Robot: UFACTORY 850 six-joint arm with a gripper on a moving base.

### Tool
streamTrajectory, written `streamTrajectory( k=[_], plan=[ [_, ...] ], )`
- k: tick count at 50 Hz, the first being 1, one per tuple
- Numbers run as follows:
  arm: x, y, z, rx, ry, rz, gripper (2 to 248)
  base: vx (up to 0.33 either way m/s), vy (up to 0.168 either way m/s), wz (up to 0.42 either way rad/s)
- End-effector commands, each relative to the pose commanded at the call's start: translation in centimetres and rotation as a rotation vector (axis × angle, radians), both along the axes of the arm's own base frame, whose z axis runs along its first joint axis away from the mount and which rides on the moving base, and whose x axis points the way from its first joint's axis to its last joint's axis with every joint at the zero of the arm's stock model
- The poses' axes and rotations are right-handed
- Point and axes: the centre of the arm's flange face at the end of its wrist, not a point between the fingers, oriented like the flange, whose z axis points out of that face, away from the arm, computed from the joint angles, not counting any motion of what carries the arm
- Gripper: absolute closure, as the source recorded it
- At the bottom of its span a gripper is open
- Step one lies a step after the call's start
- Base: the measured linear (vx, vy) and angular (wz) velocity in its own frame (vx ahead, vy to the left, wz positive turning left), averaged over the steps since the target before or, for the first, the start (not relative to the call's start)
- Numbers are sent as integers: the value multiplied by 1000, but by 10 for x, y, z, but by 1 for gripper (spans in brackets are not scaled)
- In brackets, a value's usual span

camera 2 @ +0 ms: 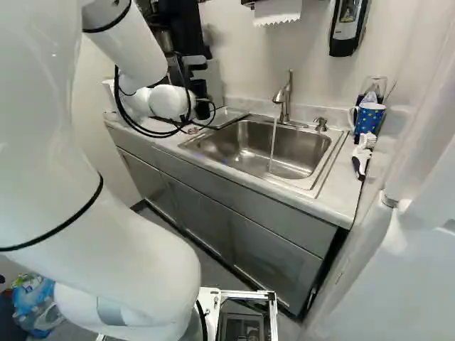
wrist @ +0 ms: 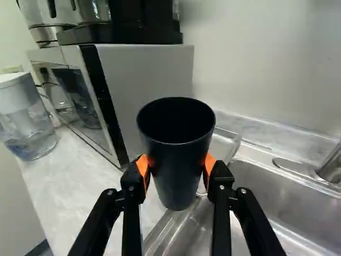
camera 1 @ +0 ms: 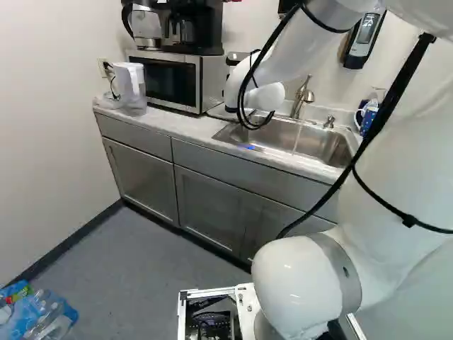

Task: Rinse the cup and place it in the tray

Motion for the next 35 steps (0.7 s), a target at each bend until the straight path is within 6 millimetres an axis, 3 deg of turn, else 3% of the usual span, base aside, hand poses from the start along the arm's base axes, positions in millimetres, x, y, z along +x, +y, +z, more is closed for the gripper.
streamTrajectory(
  k=[35],
  plan=[
    [0, -51, 0, 0, 0, -108, 130, 0, 0, 0]
  ],
)
